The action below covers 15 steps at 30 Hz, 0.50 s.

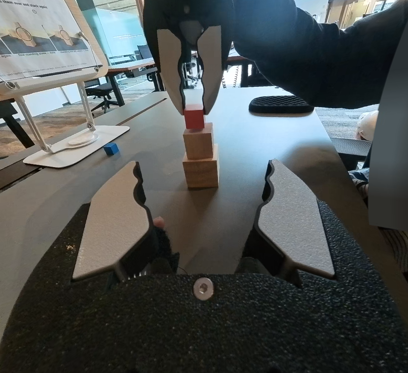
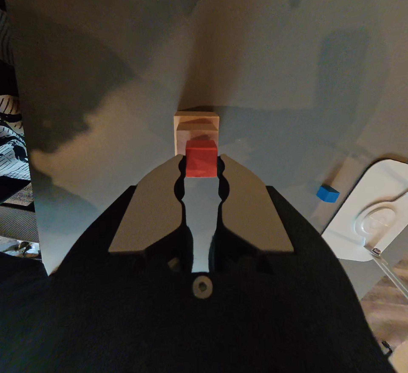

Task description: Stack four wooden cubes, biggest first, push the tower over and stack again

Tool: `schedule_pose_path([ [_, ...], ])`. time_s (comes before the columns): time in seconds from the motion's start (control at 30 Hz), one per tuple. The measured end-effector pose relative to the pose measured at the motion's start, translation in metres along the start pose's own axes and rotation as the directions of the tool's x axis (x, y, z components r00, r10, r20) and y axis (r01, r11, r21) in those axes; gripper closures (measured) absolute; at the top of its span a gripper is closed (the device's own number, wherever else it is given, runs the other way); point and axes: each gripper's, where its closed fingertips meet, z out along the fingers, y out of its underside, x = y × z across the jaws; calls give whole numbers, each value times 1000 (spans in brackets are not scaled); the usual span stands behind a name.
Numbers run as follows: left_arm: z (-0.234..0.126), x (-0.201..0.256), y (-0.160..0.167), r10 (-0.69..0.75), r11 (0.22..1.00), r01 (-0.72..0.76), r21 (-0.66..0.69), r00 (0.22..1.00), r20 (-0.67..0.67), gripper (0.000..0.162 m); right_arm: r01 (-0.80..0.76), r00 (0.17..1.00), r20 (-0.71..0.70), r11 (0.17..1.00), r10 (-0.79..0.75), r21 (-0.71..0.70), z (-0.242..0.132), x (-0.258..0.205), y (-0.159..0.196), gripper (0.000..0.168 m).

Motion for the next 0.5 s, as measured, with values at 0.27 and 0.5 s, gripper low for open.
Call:
schedule_pose_path([
  [0.27,0,0,0,3,1000,-3,-1,1000,0,57,-1,1000,6,1000,1,-3,3,-3,-1,142],
  [0.5,0,1,0,5,1000,-5,-2,1000,-1,57,-25,1000,12,1000,25,13,2,-3,-2,126],
])
